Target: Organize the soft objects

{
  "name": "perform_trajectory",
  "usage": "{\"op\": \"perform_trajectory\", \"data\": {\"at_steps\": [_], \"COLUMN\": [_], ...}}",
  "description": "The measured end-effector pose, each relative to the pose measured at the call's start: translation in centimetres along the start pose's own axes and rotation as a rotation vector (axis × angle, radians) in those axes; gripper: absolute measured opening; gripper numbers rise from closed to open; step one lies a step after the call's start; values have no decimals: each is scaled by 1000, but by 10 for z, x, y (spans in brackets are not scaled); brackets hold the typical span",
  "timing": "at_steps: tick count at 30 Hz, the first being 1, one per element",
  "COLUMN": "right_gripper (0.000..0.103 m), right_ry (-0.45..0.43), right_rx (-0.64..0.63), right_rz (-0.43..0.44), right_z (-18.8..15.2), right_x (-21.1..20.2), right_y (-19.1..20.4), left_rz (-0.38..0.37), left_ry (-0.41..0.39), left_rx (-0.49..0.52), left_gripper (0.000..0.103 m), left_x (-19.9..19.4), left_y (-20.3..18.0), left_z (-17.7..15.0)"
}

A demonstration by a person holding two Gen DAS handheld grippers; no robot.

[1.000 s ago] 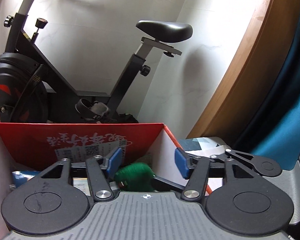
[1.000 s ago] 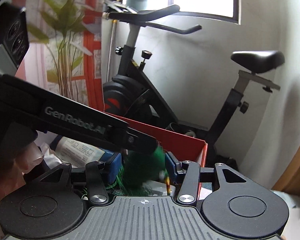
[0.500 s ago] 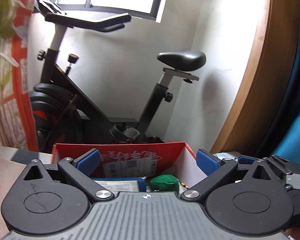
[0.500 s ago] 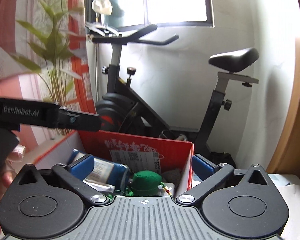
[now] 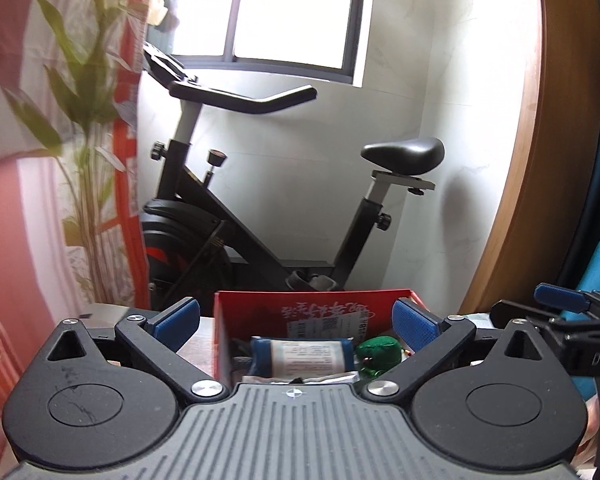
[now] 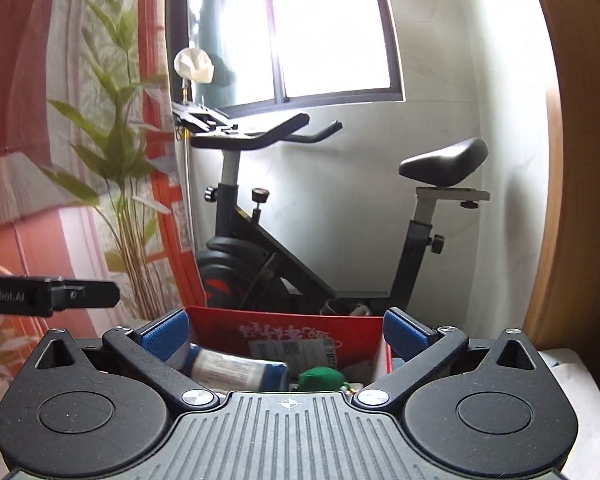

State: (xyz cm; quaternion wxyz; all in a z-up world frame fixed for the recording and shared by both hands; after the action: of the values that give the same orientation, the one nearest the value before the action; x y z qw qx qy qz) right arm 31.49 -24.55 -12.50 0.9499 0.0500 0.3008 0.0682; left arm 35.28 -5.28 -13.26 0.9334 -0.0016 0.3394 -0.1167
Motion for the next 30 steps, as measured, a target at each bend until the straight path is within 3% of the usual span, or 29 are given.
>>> {"op": "perform_trajectory", "data": {"at_steps": [6,10,13,23,30], "right_gripper": [103,103,103,103,103], "right_ry": [-33,-36,-30,-64,-102], "right_rx": [4,11,47,45,53], "right_rz": [-60,-28,-8,-63,-102], "right_z": [2,-3,-9,-27,-38], "right_x": [-33,-57,-74,-144,-201], "right_y": [16,33,42,70,79], "left_rz": [87,126,136,149,198], "left_ry": [-69,-78,-96,-121,-155], "left_rx": [14,27,45,15,29], "left_gripper": [103,103,103,103,103], "left_x": [-51,-82,-107,-180,-220], "left_y": [10,13,13,3,-8], "left_z": [-10,-19,-24,-46,-66]}}
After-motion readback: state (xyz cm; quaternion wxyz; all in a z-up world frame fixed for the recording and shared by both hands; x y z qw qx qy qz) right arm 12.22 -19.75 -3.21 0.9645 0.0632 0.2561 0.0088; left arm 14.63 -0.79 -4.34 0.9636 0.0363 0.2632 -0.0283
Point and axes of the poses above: each gripper's, at about its wrist camera, not at the fingertips, and x roughly the way its jaws point, y to its left, z to its top, the point moved 10 cm from there along x, roughly the way its jaws point, and after that the axes turned 15 degrees about y, right-handed, at the moved point
